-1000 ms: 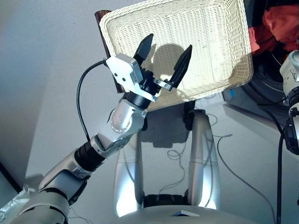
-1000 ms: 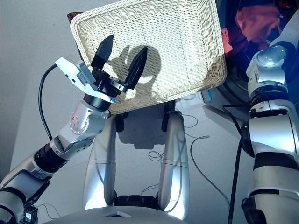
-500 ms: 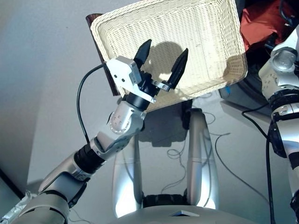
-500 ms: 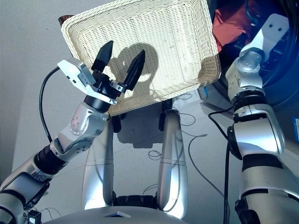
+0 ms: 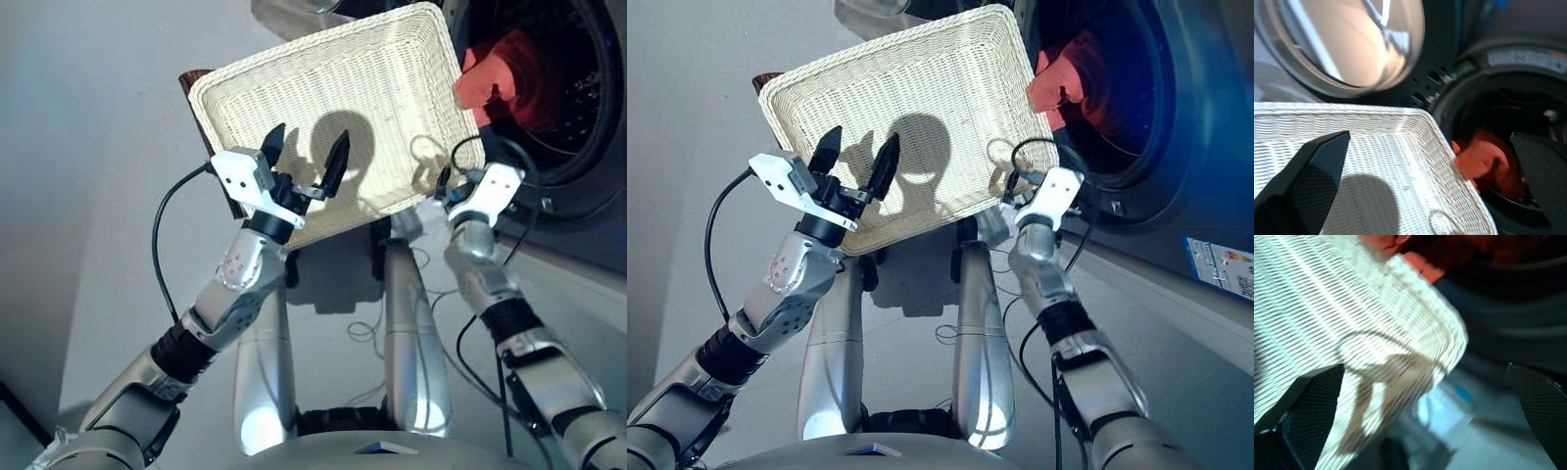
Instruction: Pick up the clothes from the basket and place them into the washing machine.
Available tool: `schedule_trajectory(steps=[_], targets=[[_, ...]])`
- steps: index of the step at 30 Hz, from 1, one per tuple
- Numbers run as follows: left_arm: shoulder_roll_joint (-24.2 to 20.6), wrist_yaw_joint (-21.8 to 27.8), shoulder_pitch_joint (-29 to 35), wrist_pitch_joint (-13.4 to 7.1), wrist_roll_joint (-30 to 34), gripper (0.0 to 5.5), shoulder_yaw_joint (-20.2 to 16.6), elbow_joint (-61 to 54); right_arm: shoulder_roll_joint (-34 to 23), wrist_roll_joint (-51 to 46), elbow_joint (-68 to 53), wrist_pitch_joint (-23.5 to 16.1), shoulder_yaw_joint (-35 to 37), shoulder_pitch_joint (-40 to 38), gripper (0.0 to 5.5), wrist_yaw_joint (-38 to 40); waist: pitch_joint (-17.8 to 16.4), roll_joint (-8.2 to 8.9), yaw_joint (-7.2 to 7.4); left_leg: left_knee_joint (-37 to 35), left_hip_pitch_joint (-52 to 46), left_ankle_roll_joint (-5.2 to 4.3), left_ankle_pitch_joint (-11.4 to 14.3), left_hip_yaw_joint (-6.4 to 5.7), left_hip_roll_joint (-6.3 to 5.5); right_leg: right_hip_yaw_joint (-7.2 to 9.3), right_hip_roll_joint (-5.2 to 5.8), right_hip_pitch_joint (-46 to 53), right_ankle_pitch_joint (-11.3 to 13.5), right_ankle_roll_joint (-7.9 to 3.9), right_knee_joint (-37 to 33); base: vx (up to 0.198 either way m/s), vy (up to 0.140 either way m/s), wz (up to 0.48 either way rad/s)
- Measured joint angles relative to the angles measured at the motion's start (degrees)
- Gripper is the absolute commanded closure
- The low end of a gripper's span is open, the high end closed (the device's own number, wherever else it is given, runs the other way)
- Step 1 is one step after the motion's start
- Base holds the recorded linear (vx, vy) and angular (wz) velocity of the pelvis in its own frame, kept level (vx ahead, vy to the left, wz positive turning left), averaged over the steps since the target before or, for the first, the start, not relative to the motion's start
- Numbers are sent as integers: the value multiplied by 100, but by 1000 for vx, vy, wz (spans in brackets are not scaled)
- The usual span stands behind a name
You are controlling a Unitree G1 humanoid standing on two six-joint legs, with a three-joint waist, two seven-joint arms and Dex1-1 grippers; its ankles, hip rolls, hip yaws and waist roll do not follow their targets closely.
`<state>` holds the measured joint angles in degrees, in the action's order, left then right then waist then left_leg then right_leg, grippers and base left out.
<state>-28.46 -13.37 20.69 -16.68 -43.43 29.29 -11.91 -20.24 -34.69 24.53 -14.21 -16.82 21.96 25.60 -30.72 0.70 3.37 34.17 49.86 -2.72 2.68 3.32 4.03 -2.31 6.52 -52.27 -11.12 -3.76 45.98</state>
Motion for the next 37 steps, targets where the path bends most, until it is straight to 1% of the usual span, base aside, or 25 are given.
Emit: schedule_trajectory(steps=[4,6,8,9,11,12,13,14,16,17,19,21,23,24,26,28,29,30,32,35,37], targets=[[25,208,-313,98,4,0,-81,354,207,-74,-73,-37,36,-418,0,-312,1,5,-8,-463,-751,-36,-49,3,4,95,-3,744,9,7,-416,87,5,-11],[94,302,-520,123,8,0,-130,572,250,-165,-178,-87,30,-680,0,-510,11,5,-13,-752,-1218,-42,-81,24,0,112,-5,1186,24,3,-661,83,6,-68],[137,545,-716,129,24,0,-224,930,224,-160,-147,-106,58,-812,0,-744,13,3,-6,-1022,-1584,-39,-117,28,6,140,-4,1537,52,-1,-904,103,4,-56],[234,640,-767,139,25,0,-297,1256,194,-160,-166,-108,83,-922,0,-843,14,-2,-5,-1141,-1797,-52,-151,50,6,161,-5,1752,79,-3,-1026,101,-6,-38],[498,861,-882,215,23,0,-505,1998,192,-161,181,-118,111,-1002,0,-1163,14,-1,3,-1402,-2229,-65,-171,31,6,224,-7,2209,109,-1,-1300,119,-6,-12],[646,1002,-890,226,50,0,-584,2465,178,-157,437,-107,117,-1020,0,-1317,14,-2,-17,-1527,-2469,-67,-208,33,19,242,-11,2439,122,-2,-1434,123,-6,13],[673,1022,-965,265,49,0,-612,2621,158,-154,501,-104,126,-1057,0,-1406,19,-6,-25,-1608,-2600,-67,-218,30,0,250,-10,2570,124,-4,-1505,118,-18,1],[715,1160,-1052,276,63,0,-672,2841,165,-146,630,-107,155,-1088,0,-1526,19,-7,-26,-1708,-2750,-69,-247,32,0,269,-4,2724,144,-4,-1601,124,-12,9],[987,1419,-1060,324,249,0,-942,3891,188,54,1320,-55,153,-1107,0,-1787,23,-19,-13,-1993,-3282,-72,-303,-5,8,358,-7,3285,167,-12,-1853,123,-8,54],[1005,1437,-1180,342,325,0,-1016,4118,164,88,1389,2,162,-1253,0,-1846,39,-14,-24,-2109,-3508,-77,-307,-6,4,378,-8,3498,163,-15,-1985,130,-4,45],[1004,1584,-1307,339,616,0,-1216,4593,150,298,1790,42,201,-1353,0,-2041,52,-36,-34,-2363,-3849,-87,-355,-4,37,405,-13,3838,206,-22,-2224,123,-10,-15],[1013,1690,-1526,346,781,0,-1410,4883,139,320,1995,139,255,-1510,0,-2243,128,-78,-34,-2549,-4012,-91,-398,-8,49,424,-22,4006,248,-24,-2401,117,-21,6],[1030,1775,-1675,348,978,0,-1447,5029,137,440,2352,184,405,-1683,0,-2455,243,-177,-41,-2781,-4204,-88,-484,-26,61,493,-35,4227,328,-25,-2628,115,-20,76],[1049,1807,-1802,337,1086,0,-1453,5080,107,486,2498,263,447,-1820,0,-2517,381,-242,-50,-2893,-4270,-90,-508,-41,64,522,-35,4301,349,-30,-2734,126,-19,100],[1245,1869,-1864,349,1277,0,-1599,5538,113,532,2909,330,551,-2003,0,-2645,639,-343,-46,-3127,-4497,-83,-565,-63,65,560,-43,4556,398,-45,-2969,132,-17,93],[1389,1871,-1996,374,1451,0,-1649,6044,117,588,3126,402,582,-2229,0,-2768,993,-398,-15,-3323,-4691,-84,-588,-82,74,634,-56,4802,436,-56,-3233,128,-14,81],[1455,1872,-2040,420,1560,0,-1684,6284,121,635,3173,409,589,-2361,0,-2824,1180,-412,-10,-3402,-4752,-90,-600,-104,82,673,-87,4893,460,-56,-3358,117,-10,112],[1466,1872,-2101,471,1642,0,-1679,6414,124,641,3187,421,591,-2460,0,-2877,1332,-403,-10,-3450,-4780,-96,-608,-133,91,697,-81,4960,470,-52,-3453,118,-6,141],[1478,1871,-2193,492,1876,0,-1690,6693,138,646,3298,476,622,-2554,0,-2924,1543,-403,-29,-3623,-4932,-111,-659,-169,117,749,-112,5166,535,-42,-3677,110,-8,115],[1581,1859,-2326,632,2244,0,-1979,7483,253,646,3553,528,740,-2666,0,-3010,1966,-359,-29,-3845,-5169,-121,-685,-180,135,813,-156,5450,578,-51,-3984,100,-20,55],[1610,1856,-2448,682,2413,0,-2094,7695,319,639,3607,529,826,-2717,0,-3015,2117,-348,-41,-3867,-5171,-122,-685,-212,136,832,-183,5515,607,-51,-4082,67,-9,63]])
